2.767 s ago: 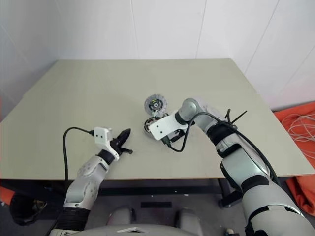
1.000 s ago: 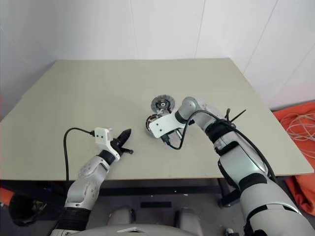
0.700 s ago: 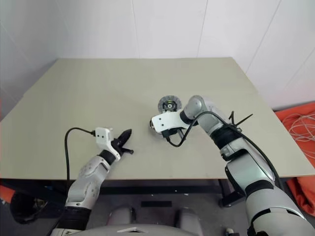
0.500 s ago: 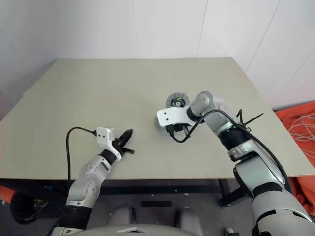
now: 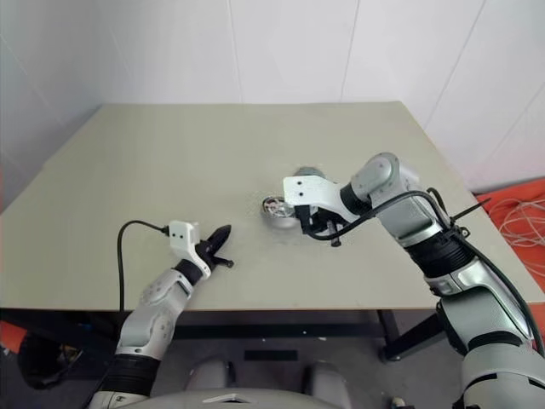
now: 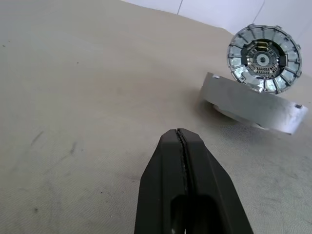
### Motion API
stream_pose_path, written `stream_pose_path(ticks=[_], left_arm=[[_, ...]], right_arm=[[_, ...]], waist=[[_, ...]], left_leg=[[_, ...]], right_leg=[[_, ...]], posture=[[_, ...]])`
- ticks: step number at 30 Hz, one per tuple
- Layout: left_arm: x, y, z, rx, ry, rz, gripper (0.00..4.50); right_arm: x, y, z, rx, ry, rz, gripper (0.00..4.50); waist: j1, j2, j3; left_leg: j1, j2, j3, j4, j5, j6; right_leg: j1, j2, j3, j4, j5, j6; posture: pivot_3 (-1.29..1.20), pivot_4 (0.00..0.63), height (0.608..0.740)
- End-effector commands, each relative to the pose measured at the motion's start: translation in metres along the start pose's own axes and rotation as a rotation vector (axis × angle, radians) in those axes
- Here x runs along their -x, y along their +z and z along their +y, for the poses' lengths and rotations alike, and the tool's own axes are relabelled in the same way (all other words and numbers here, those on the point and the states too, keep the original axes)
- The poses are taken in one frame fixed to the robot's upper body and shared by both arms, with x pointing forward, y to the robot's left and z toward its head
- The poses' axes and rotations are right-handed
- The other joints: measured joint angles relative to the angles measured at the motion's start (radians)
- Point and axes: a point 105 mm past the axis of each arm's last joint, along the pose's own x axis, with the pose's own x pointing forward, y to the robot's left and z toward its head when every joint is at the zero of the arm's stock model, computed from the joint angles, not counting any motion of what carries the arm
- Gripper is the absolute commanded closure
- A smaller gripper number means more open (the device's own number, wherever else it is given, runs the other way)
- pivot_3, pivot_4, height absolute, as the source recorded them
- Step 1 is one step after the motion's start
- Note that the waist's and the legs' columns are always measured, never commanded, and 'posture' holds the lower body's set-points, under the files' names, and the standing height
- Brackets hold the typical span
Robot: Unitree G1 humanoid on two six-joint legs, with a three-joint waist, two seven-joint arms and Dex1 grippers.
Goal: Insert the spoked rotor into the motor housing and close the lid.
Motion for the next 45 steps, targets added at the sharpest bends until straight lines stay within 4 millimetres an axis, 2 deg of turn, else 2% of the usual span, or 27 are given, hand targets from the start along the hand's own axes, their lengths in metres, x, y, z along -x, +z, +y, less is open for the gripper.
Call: stream_pose_path(ticks=[1,10,13,20,23,27,33,44,45], left_arm=[[-0.004,0.011,-0.004,-0.011,-0.022,-0.034,4.50],[-0.003,0.012,-0.001,-0.009,-0.011,-0.035,4.50],[-0.003,0.012,0.001,-0.007,-0.008,-0.034,4.50],[-0.004,0.012,0.003,-0.001,-0.011,-0.029,4.50],[-0.004,0.011,0.002,0.001,-0.014,-0.027,4.50],[-0.003,0.010,0.005,0.018,0.016,-0.033,4.50],[-0.003,0.009,0.001,0.007,-0.001,-0.024,4.50],[-0.004,0.007,-0.002,0.008,-0.008,-0.022,4.50],[-0.003,0.007,-0.002,0.008,-0.009,-0.022,4.50]], right_arm=[[-0.004,0.011,-0.006,0.116,-0.051,-0.047,4.48],[-0.047,0.019,-0.017,0.220,-0.102,-0.052,4.48],[-0.054,0.024,-0.022,0.229,-0.116,-0.056,3.95],[-0.055,0.030,-0.030,0.251,-0.162,-0.055,1.59],[-0.053,0.026,-0.032,0.260,-0.154,-0.032,1.59],[-0.050,0.011,-0.038,0.262,-0.151,0.029,1.59],[-0.053,-0.003,-0.045,0.258,-0.151,0.081,1.59],[-0.061,-0.006,-0.046,0.256,-0.138,0.083,1.59],[-0.061,-0.006,-0.046,0.257,-0.137,0.084,1.76]], waist=[[-0.001,0.000,0.000],[-0.005,0.000,0.000],[-0.005,0.000,0.000],[-0.007,0.000,0.000],[-0.007,0.000,0.000],[-0.007,0.000,0.000],[-0.009,0.000,0.000],[-0.009,0.000,0.000],[-0.009,0.000,0.000]], left_leg=[[0.000,0.000,0.000,0.000,0.000,0.000],[-0.002,-0.001,0.000,0.000,0.000,0.000],[-0.003,-0.001,0.000,0.000,0.000,0.000],[-0.003,-0.001,0.000,0.000,0.000,0.000],[-0.003,-0.001,0.000,0.000,0.000,0.000],[-0.003,-0.001,0.000,0.000,0.000,0.000],[-0.003,-0.001,0.000,0.000,0.000,0.000],[-0.003,-0.001,0.000,0.000,0.000,0.000],[-0.003,-0.001,0.000,0.000,0.000,0.000]], right_leg=[[0.000,0.000,0.000,0.000,0.000,0.000],[-0.001,0.000,0.000,0.000,0.000,0.000],[-0.002,0.000,0.000,-0.001,0.000,0.000],[-0.002,0.000,0.000,0.000,0.000,0.000],[-0.002,0.000,0.000,0.000,0.000,0.000],[-0.002,0.000,0.000,-0.001,0.000,0.000],[-0.002,0.000,0.000,0.000,0.000,0.000],[-0.002,0.000,0.000,0.000,0.000,0.000],[-0.002,0.000,0.000,0.000,0.000,0.000]], posture=[[0.00,0.000,0.740],[0.00,0.000,0.740],[0.00,0.000,0.740],[0.00,0.000,0.740],[0.00,0.000,0.740],[0.00,0.000,0.740],[0.00,0.000,0.740],[0.00,0.000,0.740],[0.00,0.000,0.740]])
